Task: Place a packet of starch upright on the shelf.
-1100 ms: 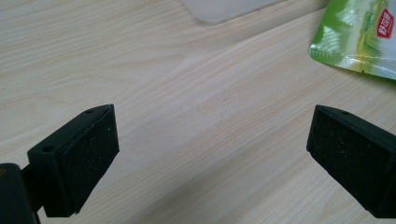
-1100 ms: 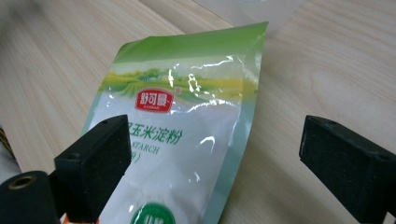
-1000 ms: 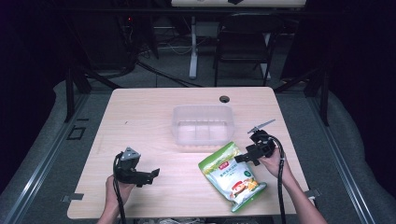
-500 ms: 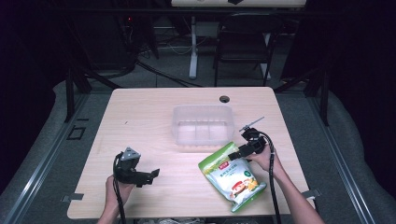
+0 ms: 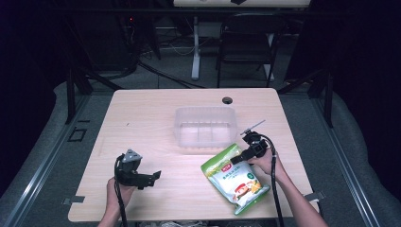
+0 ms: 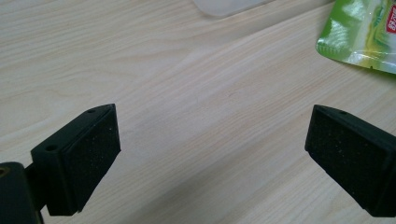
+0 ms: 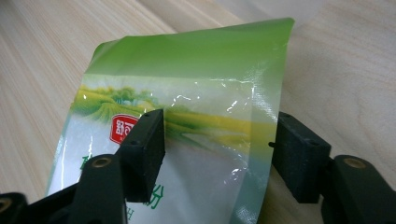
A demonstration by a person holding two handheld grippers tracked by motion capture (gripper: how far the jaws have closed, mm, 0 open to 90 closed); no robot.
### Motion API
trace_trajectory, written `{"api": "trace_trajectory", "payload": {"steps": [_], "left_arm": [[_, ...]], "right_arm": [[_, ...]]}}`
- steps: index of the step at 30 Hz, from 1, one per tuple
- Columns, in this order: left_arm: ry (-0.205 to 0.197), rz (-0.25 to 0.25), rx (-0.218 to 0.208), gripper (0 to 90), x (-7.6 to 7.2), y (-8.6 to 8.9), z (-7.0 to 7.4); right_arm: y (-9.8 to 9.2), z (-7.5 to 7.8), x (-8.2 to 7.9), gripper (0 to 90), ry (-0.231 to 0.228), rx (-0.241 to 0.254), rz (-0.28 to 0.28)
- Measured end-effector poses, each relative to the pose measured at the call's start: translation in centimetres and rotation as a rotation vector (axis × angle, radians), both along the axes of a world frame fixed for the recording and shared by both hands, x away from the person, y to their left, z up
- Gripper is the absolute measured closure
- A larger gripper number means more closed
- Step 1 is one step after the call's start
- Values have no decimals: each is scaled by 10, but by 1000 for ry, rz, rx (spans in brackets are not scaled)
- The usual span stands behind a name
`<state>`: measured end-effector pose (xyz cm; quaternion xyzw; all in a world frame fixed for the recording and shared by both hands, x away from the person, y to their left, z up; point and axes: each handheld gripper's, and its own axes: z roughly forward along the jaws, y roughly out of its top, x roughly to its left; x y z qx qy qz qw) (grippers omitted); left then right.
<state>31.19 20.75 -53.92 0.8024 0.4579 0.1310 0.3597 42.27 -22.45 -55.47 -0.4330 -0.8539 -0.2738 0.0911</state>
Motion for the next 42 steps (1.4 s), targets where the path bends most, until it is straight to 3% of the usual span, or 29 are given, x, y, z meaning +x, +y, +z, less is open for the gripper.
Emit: {"api": "trace_trajectory", "payload": {"steps": [5, 7, 11, 15, 16, 17, 28, 29, 30, 38, 42], "left_arm": [[1, 13, -4, 37, 0, 0, 0], [-2, 8, 0, 37, 0, 1, 0], [-1, 10, -1, 38, 0, 0, 0], [-1, 7, 1, 38, 0, 0, 0], [-1, 10, 1, 38, 0, 0, 0], [-1, 10, 2, 38, 0, 0, 0], [1, 10, -8, 39, 0, 0, 0], [1, 12, -9, 39, -1, 0, 0], [0, 11, -9, 39, 0, 0, 0], [0, 8, -7, 40, 0, 0, 0], [0, 12, -10, 41, 0, 1, 1]], "right_arm": [[-2, 0, -1, 538, 3, 9, -16], [-3, 0, -2, 613, -8, 33, -50], [-6, 2, -2, 748, -11, 28, -37], [-5, 2, -3, 810, -11, 22, -28], [-3, 2, -5, 829, -23, 28, -51], [-4, 3, -4, 835, -20, 12, -26], [-4, 17, -13, 881, -64, -14, -19], [-6, 17, -16, 881, -73, -6, -51], [-8, 18, -16, 881, -73, -10, -41], [-18, 33, -24, 886, -97, 21, -43], [-26, 47, -29, 894, -130, 81, -62]]}}
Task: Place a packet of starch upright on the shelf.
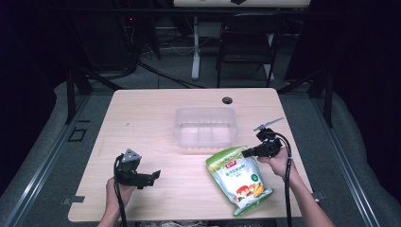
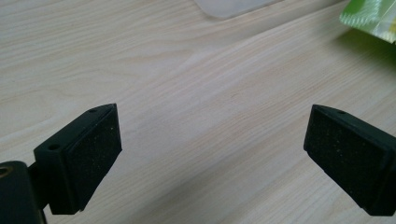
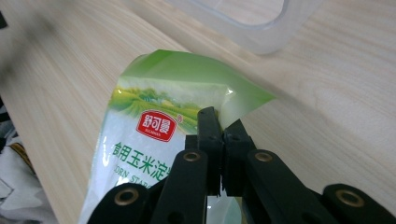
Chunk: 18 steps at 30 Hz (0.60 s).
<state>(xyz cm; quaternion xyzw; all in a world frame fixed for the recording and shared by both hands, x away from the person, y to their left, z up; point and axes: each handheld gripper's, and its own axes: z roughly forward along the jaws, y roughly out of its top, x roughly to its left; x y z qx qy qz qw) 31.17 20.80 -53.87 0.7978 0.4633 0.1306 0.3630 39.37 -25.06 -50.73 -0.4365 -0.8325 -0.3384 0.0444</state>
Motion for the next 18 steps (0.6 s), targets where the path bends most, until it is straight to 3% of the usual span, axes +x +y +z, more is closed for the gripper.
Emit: {"api": "trace_trajectory", "payload": {"steps": [9, 18], "left_arm": [[-2, 4, 1, 41, 0, 0, 0], [-8, 4, 4, 41, 0, 1, 0]], "right_arm": [[-7, 17, -11, 898, -29, 53, -1], [-12, 21, -13, 898, -28, 110, -8]]}}
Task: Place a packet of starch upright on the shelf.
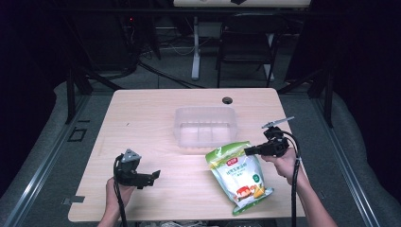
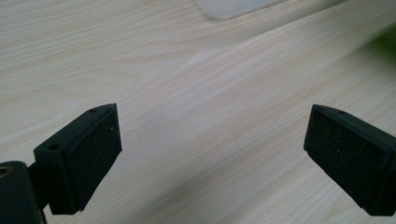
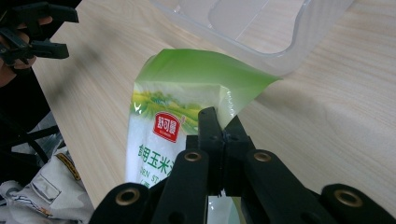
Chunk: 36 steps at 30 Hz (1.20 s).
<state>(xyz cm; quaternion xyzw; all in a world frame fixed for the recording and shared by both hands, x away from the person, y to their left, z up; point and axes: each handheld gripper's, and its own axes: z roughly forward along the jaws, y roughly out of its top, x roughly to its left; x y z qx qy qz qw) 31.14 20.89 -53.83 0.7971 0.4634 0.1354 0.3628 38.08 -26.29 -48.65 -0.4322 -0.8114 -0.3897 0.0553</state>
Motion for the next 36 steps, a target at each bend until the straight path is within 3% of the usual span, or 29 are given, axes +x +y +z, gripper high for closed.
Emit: {"api": "trace_trajectory", "payload": {"steps": [7, 20, 21, 30, 36], "left_arm": [[3, 4, -6, 41, 0, 0, 0], [6, 1, -6, 41, 1, -3, -1], [5, -2, -7, 41, 1, -3, -1], [7, -8, 1, 41, 2, -4, -1], [8, -12, -1, 41, 2, -4, -1]], "right_arm": [[-6, 8, -4, 899, -18, 64, 22], [-10, 28, -21, 900, -77, 65, -4], [-10, 31, -26, 900, -91, 75, 27], [-5, 42, -35, 900, -125, 75, 18], [-2, 50, -41, 900, -140, 87, 48]]}}
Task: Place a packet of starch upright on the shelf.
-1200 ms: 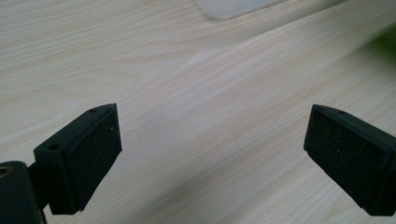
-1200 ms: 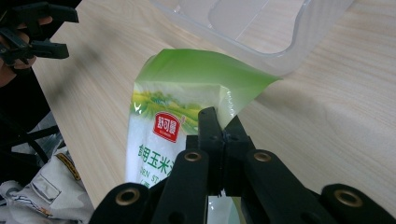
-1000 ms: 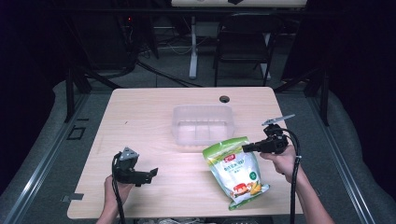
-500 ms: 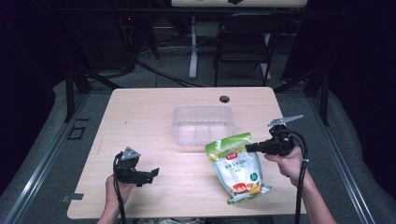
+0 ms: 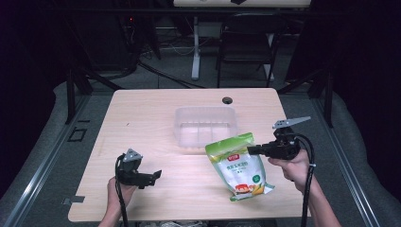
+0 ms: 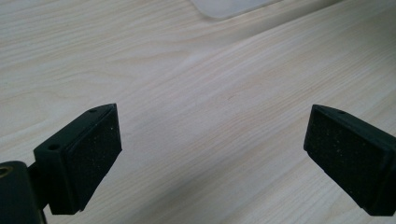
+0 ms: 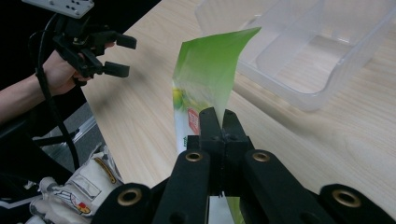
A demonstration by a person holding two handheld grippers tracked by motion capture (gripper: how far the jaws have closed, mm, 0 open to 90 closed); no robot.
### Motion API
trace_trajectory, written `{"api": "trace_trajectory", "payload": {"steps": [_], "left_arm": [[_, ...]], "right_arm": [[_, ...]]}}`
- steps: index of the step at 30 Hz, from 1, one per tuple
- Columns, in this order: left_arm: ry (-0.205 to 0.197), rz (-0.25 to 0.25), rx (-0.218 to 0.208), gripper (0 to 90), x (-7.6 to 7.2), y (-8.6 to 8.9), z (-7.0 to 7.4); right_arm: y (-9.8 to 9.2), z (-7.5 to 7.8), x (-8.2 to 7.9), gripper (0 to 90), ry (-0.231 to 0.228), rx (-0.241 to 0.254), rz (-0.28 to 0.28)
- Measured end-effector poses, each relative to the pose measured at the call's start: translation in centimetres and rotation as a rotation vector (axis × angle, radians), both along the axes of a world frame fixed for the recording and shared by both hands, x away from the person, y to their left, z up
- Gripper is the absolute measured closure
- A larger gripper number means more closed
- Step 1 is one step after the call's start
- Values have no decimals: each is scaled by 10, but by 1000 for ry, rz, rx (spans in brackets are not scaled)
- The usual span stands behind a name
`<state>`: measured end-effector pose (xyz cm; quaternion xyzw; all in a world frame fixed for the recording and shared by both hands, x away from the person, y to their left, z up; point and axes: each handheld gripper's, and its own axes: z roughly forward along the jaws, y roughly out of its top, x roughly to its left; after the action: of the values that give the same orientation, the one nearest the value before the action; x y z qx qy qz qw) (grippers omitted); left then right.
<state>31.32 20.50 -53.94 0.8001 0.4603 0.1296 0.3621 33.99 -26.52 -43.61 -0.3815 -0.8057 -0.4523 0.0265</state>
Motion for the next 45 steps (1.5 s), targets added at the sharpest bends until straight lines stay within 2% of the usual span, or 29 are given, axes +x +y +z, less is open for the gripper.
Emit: {"api": "trace_trajectory", "payload": {"steps": [5, 11, 17, 21, 34, 40, 45], "left_arm": [[-1, -3, 6, 40, 0, -1, -1], [3, 13, -6, 41, 0, 2, -1], [5, 2, 2, 40, 1, 1, -1], [5, 8, 0, 40, 1, 1, -1], [3, 12, 1, 40, 1, 2, -1], [5, 11, -2, 40, 1, 1, -1], [6, 13, -2, 40, 1, 1, -1]], "right_arm": [[6, 5, -4, 900, -16, 0, 12], [8, 9, -6, 900, -21, 25, 22], [11, 14, -8, 900, -32, 23, 34], [10, 13, -5, 900, -14, 77, 58], [14, 19, -8, 900, -29, 83, 43], [12, 21, -7, 900, -22, 113, 46], [11, 28, -7, 900, -34, 132, 38]]}}
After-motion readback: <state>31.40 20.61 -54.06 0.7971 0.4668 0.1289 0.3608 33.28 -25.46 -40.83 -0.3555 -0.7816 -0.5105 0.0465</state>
